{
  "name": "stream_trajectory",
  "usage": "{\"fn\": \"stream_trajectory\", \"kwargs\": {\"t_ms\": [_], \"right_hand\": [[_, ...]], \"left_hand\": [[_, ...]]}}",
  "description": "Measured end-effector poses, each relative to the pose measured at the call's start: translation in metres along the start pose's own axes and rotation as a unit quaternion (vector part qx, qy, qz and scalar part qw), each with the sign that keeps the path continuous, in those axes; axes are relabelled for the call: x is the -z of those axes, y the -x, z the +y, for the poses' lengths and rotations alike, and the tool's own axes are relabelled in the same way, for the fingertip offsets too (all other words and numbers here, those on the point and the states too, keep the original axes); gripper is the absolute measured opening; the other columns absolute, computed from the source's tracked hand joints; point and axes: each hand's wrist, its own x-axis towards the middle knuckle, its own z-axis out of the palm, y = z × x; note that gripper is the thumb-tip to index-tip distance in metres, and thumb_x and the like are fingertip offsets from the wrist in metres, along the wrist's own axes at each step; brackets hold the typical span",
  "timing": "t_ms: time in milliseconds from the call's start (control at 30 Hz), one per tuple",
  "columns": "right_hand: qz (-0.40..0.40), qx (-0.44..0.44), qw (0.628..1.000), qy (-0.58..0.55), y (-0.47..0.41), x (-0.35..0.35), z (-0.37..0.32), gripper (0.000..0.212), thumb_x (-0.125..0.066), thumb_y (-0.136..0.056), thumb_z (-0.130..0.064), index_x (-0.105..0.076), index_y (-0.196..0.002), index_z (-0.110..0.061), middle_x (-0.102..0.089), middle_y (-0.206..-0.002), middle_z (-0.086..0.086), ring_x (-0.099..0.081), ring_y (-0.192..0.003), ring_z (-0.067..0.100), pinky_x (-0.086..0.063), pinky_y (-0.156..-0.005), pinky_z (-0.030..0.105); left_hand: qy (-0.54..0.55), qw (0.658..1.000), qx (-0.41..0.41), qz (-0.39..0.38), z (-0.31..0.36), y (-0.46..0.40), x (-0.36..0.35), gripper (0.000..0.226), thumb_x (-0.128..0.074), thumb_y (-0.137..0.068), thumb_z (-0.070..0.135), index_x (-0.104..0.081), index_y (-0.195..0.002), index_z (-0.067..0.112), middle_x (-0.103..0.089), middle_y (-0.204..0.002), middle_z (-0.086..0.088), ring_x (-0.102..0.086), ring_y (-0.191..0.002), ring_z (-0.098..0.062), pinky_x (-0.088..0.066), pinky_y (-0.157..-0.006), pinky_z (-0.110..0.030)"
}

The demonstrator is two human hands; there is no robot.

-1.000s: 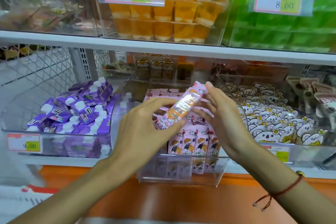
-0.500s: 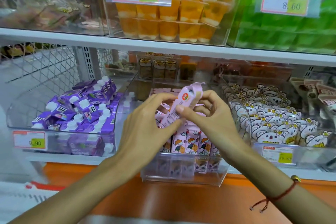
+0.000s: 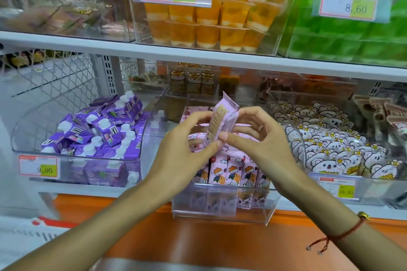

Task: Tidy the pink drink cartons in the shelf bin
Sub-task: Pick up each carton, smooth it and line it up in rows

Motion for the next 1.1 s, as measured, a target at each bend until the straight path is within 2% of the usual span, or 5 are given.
{"fn": "stream_trajectory", "kwargs": {"t_ms": [267,567,767,933,1100], "right_hand": [[-0.021,0.065,0.998,0.015,0.003,0.003,-0.002,0.018,-0.075,-0.074,-0.007,-0.067,-0.085,-0.017,-0.071,-0.093,-0.003,-0.068,-0.093,0.011,-0.055,-0.085,0.027],[-0.058,0.025,0.997,0.039,0.002,0.004,-0.004,0.026,-0.060,-0.091,-0.014,-0.066,-0.114,-0.024,-0.069,-0.110,-0.009,-0.062,-0.104,0.006,-0.052,-0.083,0.019],[-0.055,-0.090,0.994,-0.002,0.001,0.002,-0.006,0.022,-0.062,-0.090,-0.025,-0.070,-0.110,-0.026,-0.072,-0.101,0.003,-0.067,-0.078,0.022,-0.056,-0.067,0.022],[-0.058,-0.164,0.984,-0.044,-0.001,0.003,-0.003,0.022,-0.065,-0.088,-0.026,-0.071,-0.109,-0.023,-0.068,-0.110,0.013,-0.061,-0.061,0.012,-0.053,-0.061,0.019],[-0.071,-0.151,0.985,-0.041,0.000,0.005,-0.001,0.024,-0.064,-0.089,-0.026,-0.067,-0.113,-0.026,-0.072,-0.107,0.005,-0.068,-0.072,0.017,-0.054,-0.067,0.021]], "left_hand": [[0.042,0.997,-0.067,-0.012,0.002,-0.003,0.010,0.050,-0.061,-0.086,-0.010,-0.059,-0.115,0.031,-0.065,-0.116,0.018,-0.057,-0.115,0.002,-0.043,-0.094,-0.011],[0.204,0.975,0.089,-0.023,0.012,-0.007,0.013,0.044,-0.061,-0.089,0.013,-0.055,-0.131,0.025,-0.068,-0.120,0.013,-0.067,-0.103,-0.005,-0.055,-0.079,-0.019],[0.263,0.932,0.250,0.005,0.014,-0.011,0.010,0.036,-0.066,-0.086,0.029,-0.066,-0.118,0.012,-0.074,-0.106,-0.002,-0.069,-0.088,-0.009,-0.058,-0.073,-0.021],[0.291,0.914,0.283,0.019,0.015,-0.012,0.006,0.022,-0.069,-0.084,0.027,-0.072,-0.099,0.011,-0.076,-0.084,0.003,-0.070,-0.069,-0.005,-0.055,-0.060,-0.016],[0.281,0.924,0.259,0.012,0.011,-0.012,0.007,0.029,-0.067,-0.087,0.025,-0.066,-0.114,0.016,-0.075,-0.100,0.000,-0.072,-0.085,-0.008,-0.058,-0.071,-0.021]]}}
